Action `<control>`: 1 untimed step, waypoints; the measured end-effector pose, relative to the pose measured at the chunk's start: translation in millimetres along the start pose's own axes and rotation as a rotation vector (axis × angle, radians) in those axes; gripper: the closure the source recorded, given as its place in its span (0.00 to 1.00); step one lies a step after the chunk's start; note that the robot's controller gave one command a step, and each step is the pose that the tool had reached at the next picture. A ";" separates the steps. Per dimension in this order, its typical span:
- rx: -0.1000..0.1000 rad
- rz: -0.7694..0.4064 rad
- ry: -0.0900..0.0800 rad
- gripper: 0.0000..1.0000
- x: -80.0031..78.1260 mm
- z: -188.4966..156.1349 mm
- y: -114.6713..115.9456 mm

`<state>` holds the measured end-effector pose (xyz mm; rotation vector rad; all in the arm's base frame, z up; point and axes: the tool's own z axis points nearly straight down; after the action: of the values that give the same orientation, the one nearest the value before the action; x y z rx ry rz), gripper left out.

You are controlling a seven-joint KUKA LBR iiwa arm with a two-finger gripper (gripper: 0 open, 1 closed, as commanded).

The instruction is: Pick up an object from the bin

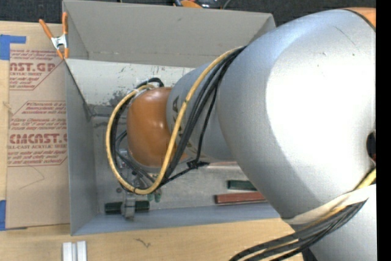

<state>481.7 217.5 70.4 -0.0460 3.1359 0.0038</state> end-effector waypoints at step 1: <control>0.000 0.000 0.003 1.00 0.4 -0.5 0.2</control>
Offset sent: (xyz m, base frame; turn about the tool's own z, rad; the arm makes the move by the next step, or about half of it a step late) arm 0.0000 0.0000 0.0000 0.0000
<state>481.3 217.7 70.9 -0.0462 3.1391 0.0031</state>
